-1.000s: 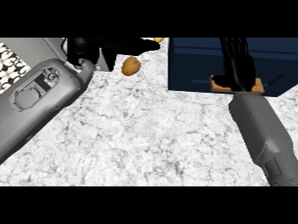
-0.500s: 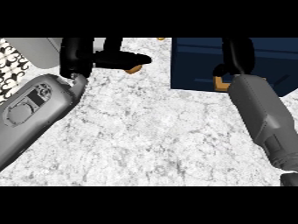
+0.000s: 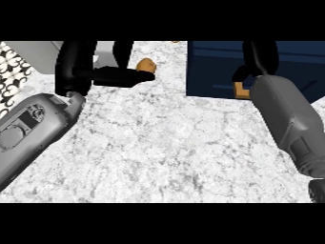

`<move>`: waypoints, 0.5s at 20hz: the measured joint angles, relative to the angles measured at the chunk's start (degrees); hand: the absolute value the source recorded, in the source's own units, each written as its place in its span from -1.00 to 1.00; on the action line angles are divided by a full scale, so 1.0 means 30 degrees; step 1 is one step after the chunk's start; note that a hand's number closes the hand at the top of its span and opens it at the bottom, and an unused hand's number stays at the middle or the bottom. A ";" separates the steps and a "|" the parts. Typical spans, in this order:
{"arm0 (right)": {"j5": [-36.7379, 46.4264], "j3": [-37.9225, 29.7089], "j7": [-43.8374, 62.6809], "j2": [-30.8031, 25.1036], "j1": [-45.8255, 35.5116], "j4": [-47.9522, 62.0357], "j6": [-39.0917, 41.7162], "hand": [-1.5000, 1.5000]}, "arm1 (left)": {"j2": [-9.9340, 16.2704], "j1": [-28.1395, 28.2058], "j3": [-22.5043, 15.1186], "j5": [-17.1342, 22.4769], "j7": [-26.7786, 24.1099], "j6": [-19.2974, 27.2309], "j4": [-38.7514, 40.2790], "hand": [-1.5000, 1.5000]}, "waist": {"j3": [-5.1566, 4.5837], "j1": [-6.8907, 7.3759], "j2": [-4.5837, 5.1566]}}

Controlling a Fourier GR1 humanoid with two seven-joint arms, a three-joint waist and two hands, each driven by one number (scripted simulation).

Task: Pick up the can, place it into the drawer and close the drawer

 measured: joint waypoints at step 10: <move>-0.3171 -0.2775 -0.4066 0.0397 -0.0239 -0.0287 0.0824 -1.00 | 0.0194 0.1486 0.0215 -0.0211 -0.0487 -0.0088 -0.0945 -1.00 | 0.0047 -0.0294 0.0011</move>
